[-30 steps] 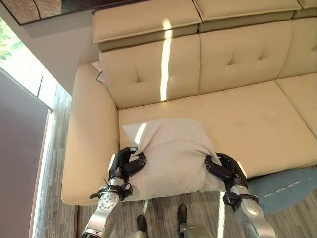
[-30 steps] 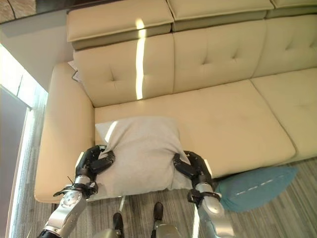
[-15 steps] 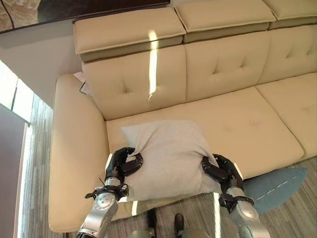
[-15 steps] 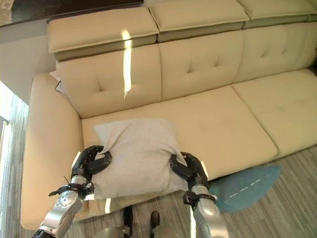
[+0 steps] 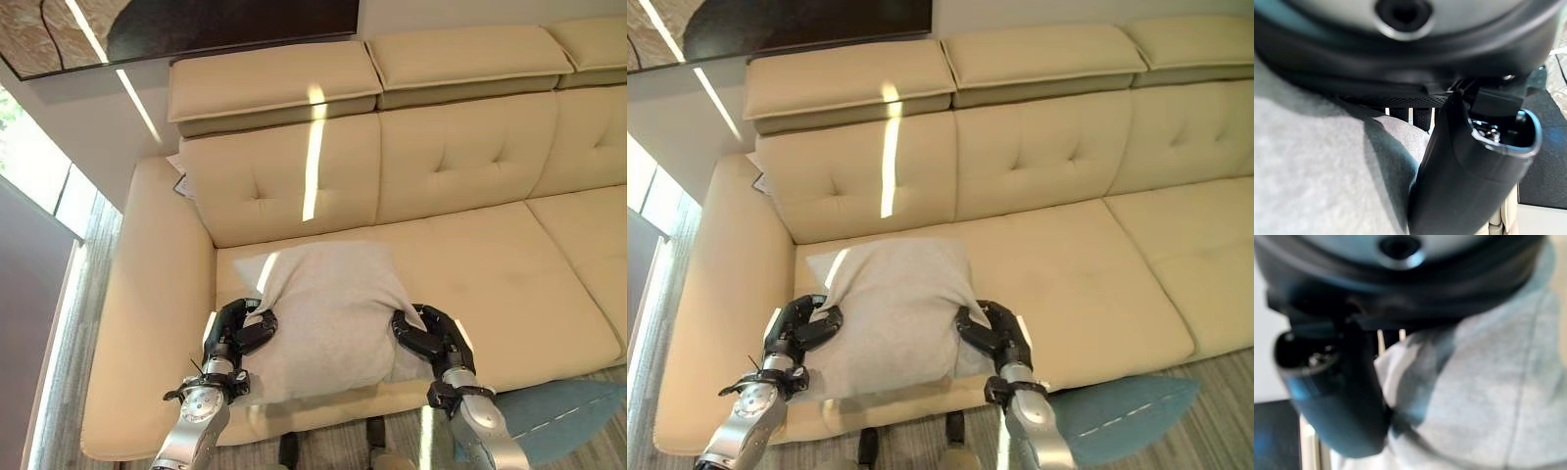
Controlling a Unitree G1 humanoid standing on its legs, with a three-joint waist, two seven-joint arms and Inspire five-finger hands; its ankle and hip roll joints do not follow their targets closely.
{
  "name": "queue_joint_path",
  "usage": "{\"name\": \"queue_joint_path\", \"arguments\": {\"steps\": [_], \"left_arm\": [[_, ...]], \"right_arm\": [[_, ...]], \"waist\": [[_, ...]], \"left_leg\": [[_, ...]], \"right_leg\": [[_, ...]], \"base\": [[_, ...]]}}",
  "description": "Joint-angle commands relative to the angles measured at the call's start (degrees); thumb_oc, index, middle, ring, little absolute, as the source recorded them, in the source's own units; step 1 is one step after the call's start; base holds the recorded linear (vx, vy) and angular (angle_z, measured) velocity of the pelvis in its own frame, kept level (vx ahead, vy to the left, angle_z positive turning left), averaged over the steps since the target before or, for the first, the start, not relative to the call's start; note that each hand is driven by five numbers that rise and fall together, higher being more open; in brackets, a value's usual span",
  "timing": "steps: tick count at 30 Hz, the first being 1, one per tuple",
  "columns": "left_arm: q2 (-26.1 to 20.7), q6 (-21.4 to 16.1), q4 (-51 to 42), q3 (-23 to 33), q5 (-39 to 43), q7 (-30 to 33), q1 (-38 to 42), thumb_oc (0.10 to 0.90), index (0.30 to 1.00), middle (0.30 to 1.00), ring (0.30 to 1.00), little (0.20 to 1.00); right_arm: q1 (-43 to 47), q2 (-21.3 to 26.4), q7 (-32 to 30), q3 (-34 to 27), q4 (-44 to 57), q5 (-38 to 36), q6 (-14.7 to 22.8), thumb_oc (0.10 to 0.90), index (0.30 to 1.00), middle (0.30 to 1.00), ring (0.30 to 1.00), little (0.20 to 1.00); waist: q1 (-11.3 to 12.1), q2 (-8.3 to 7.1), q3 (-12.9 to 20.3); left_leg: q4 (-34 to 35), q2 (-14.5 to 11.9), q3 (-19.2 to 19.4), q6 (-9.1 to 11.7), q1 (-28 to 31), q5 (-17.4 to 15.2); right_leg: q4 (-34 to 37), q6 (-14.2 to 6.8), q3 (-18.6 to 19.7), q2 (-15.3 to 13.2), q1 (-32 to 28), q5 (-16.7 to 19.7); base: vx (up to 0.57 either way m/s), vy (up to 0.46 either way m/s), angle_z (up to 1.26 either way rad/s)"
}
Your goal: Pick up all the scattered cushions and arrange them neatly on the sofa.
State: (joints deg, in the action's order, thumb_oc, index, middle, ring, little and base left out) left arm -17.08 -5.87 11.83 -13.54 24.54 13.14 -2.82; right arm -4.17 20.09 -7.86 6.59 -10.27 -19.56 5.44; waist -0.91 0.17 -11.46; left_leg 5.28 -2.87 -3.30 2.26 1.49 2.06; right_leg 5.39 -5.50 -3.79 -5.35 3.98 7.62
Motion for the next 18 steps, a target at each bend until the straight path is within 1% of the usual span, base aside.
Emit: {"name": "queue_joint_path", "arguments": {"steps": [1,3,4,5,9,11,14,15,16,17,18], "left_arm": [[-0.2,-8.4,-9.1,-4.0,-4.3,-0.6,9.2,0.4,0.3,0.3,0.3,0.3],[-0.2,-9.4,-9.3,-5.2,-5.9,1.3,12.6,0.4,0.3,0.3,0.3,0.3],[-0.2,-9.4,-9.2,-5.2,-5.9,1.3,12.8,0.4,0.3,0.3,0.3,0.3],[-0.3,-10.4,-9.7,-6.1,-6.8,2.8,15.9,0.4,0.3,0.3,0.3,0.3],[-0.6,-12.3,-10.2,-7.1,-8.1,6.2,24.1,0.4,0.3,0.3,0.3,0.3],[-0.8,-13.4,-9.4,-7.6,-9.6,9.1,30.2,0.4,0.3,0.3,0.3,0.3],[-2.4,-14.7,-8.4,-7.7,-11.5,13.0,37.9,0.4,0.3,0.3,0.3,0.3],[-2.4,-14.7,-8.4,-7.7,-11.5,13.0,38.0,0.4,0.3,0.3,0.3,0.3],[-3.2,-16.2,-9.6,-7.6,-14.4,16.8,42.6,0.4,0.3,0.3,0.3,0.3],[-3.2,-16.2,-9.5,-7.6,-14.6,17.0,42.8,0.4,0.3,0.3,0.3,0.3],[-3.0,-16.8,-9.7,-7.8,-16.3,19.1,44.6,0.4,0.3,0.3,0.3,0.3]], "right_arm": [[11.2,-2.9,-2.5,-1.3,12.1,4.4,10.6,0.4,0.3,0.3,0.3,0.3],[14.5,-1.5,-6.0,-0.8,12.2,8.8,11.7,0.4,0.3,0.3,0.3,0.3],[14.6,-1.5,-6.1,-0.8,12.1,8.8,11.7,0.4,0.3,0.3,0.3,0.3],[18.0,-0.3,-8.2,0.0,11.9,11.6,12.5,0.4,0.3,0.3,0.3,0.3],[26.9,1.9,-12.4,2.4,10.8,16.4,12.5,0.4,0.3,0.3,0.3,0.3],[32.0,2.6,-14.6,3.9,9.6,18.8,12.6,0.4,0.3,0.3,0.3,0.3],[37.7,4.1,-18.4,4.8,8.9,22.6,12.4,0.4,0.3,0.3,0.3,0.3],[37.7,4.1,-18.4,4.8,8.9,22.6,12.4,0.4,0.3,0.3,0.3,0.3],[41.0,4.6,-23.1,4.6,10.3,28.1,12.8,0.4,0.3,0.3,0.3,0.3],[41.2,4.5,-23.3,4.7,10.2,28.3,12.8,0.4,0.3,0.3,0.3,0.3],[42.3,4.6,-25.4,4.8,10.6,30.6,13.1,0.4,0.3,0.3,0.3,0.3]], "waist": [[0.1,-1.86,6.6],[0.1,-1.46,6.2],[0.1,-1.41,6.2],[0.1,-0.96,5.4],[0.2,-0.22,4.4],[0.0,0.08,4.7],[-0.2,0.54,5.4],[-0.3,0.55,5.5],[-0.4,0.75,5.9],[-0.4,0.76,6.2],[-0.6,0.83,6.5]], "left_leg": [[-0.3,4.0,-0.1,-0.9,-1.3,-4.2],[-0.3,3.5,-0.7,0.0,-3.1,-3.4],[-0.3,3.5,-0.8,0.1,-3.3,-3.4],[-0.3,3.1,-1.1,0.7,-5.3,-2.4],[-0.3,2.7,-1.4,1.9,-11.2,-0.6],[-0.3,2.8,-1.7,2.2,-14.5,0.2],[-0.3,3.1,-2.0,2.6,-18.0,1.3],[-0.3,3.1,-2.0,2.6,-18.2,1.4],[-0.3,3.3,-2.1,2.9,-20.2,1.9],[-0.3,3.3,-2.2,2.9,-20.7,2.0],[-0.3,3.3,-2.1,2.9,-21.5,2.1]], "right_leg": [[-0.4,-2.6,-2.5,-0.5,-2.6,-7.4],[-0.4,-2.4,-3.3,0.0,-1.3,-8.1],[-0.4,-2.4,-3.4,0.0,-1.1,-8.1],[-0.4,-2.4,-3.9,0.3,0.5,-8.2],[-0.4,-2.4,-4.3,0.8,5.7,-7.8],[-0.4,-2.4,-4.2,1.1,8.8,-7.1],[-0.4,-2.3,-3.9,1.4,11.9,-6.4],[-0.4,-2.3,-3.9,1.4,12.1,-6.4],[-0.4,-2.2,-3.7,1.6,13.9,-6.1],[-0.4,-2.2,-3.7,1.5,14.4,-6.0],[-0.4,-2.2,-3.5,1.5,15.2,-5.9]], "base": [[-0.03,-0.114,0.11],[-0.06,-0.078,0.21],[-0.12,-0.068,0.4],[-0.15,-0.062,0.31],[-0.17,-0.051,0.14],[-0.11,-0.022,0.11],[-0.06,-0.006,0.15],[-0.05,0.002,0.09],[-0.03,0.002,0.07],[-0.04,0.009,0.03],[-0.01,0.014,0.04]]}}
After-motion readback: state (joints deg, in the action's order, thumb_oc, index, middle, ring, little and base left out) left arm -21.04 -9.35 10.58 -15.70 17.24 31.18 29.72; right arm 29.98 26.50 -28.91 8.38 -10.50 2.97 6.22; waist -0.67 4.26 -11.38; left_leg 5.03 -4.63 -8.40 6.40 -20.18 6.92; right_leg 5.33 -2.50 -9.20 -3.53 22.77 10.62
